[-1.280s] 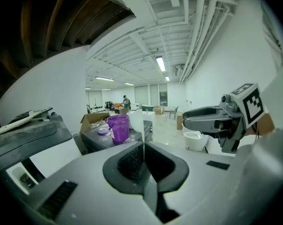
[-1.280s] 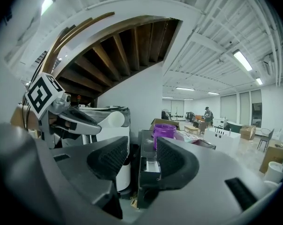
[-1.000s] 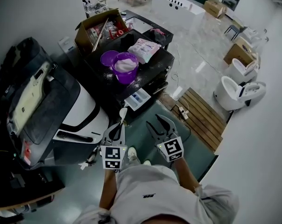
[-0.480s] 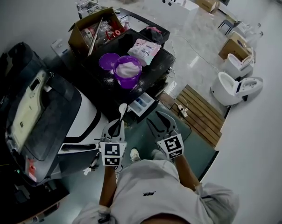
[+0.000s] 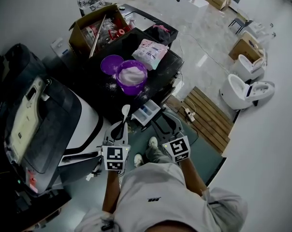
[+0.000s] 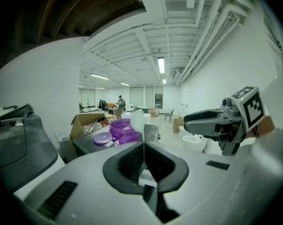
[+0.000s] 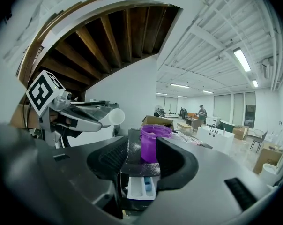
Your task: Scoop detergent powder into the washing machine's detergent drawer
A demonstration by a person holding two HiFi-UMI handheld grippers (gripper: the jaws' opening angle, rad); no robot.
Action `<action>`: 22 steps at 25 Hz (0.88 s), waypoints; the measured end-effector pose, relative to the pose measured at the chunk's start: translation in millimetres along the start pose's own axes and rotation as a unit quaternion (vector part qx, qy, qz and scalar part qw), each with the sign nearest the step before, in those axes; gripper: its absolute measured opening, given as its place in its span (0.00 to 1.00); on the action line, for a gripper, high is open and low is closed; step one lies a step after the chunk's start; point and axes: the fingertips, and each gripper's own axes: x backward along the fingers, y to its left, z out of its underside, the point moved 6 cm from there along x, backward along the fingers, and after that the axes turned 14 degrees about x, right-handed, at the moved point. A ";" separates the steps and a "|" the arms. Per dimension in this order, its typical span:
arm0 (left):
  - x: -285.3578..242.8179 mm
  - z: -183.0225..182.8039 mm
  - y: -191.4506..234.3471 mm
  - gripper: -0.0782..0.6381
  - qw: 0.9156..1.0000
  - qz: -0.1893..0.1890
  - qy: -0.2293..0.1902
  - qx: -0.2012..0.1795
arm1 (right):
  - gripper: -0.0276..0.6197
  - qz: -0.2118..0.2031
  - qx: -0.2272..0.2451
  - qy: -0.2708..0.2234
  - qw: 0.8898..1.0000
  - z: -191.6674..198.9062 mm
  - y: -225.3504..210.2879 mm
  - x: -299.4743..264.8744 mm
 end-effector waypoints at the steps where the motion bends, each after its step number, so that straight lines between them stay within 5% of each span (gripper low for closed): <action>1: -6.4 -3.0 -0.4 0.13 1.000 -0.003 0.000 0.002 | 0.33 -0.005 0.000 -0.001 1.000 0.7 -5.8 -5.0; 22: -92.2 -42.9 -12.5 0.13 0.994 -0.110 0.019 0.010 | 0.32 -0.117 -0.007 -0.041 0.992 18.2 -105.6 -87.1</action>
